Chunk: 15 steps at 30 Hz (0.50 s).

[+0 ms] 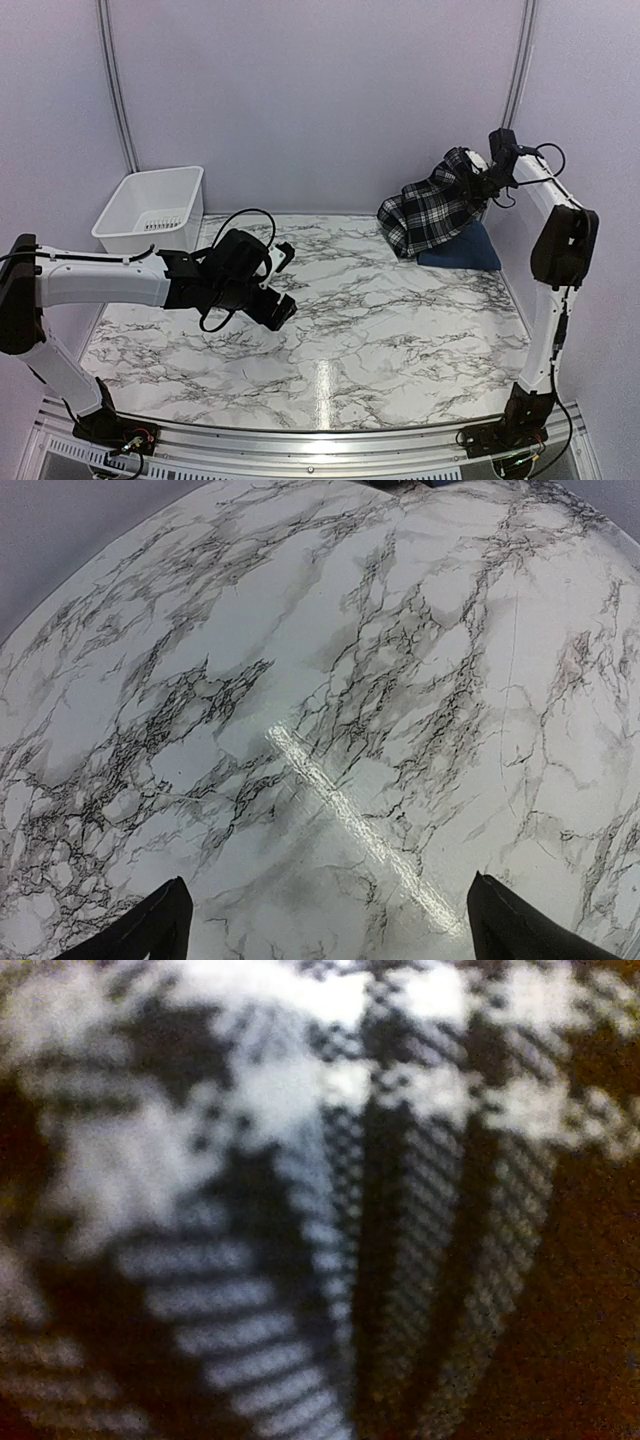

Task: Fold and stack the mixed laundry pile
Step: Move the square-folded skirt to the corner of the board.

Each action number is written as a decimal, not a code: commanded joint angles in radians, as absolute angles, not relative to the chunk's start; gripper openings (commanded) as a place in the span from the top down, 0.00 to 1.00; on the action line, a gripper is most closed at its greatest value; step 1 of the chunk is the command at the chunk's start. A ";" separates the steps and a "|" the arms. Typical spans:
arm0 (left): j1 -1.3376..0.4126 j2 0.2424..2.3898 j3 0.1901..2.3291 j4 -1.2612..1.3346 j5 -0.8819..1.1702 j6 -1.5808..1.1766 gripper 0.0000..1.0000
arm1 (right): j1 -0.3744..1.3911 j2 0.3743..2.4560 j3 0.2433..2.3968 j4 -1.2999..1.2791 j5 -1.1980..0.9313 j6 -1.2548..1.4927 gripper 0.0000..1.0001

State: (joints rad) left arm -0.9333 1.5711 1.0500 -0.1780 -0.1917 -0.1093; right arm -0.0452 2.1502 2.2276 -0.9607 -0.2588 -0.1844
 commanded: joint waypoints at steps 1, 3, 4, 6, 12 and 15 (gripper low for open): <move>-0.921 1.585 1.073 -0.227 -0.201 -0.096 0.01 | -0.134 2.218 2.263 -0.877 -0.425 -0.179 0.93; -0.917 1.591 1.077 -0.232 -0.197 -0.097 0.01 | -0.164 2.258 2.249 -0.874 -0.491 -0.169 0.92; -0.915 1.592 1.078 -0.234 -0.198 -0.098 0.01 | -0.177 2.279 2.243 -0.873 -0.523 -0.161 0.91; -0.910 1.599 1.081 -0.234 -0.193 -0.098 0.01 | -0.201 2.315 2.242 -0.877 -0.547 -0.151 0.90; -0.892 1.627 1.098 -0.241 -0.171 -0.085 0.01 | -0.264 2.371 2.258 -0.883 -0.461 -0.135 0.64; -0.878 1.638 1.111 -0.247 -0.169 -0.081 0.01 | -0.281 2.365 2.288 -0.881 -0.375 -0.118 0.44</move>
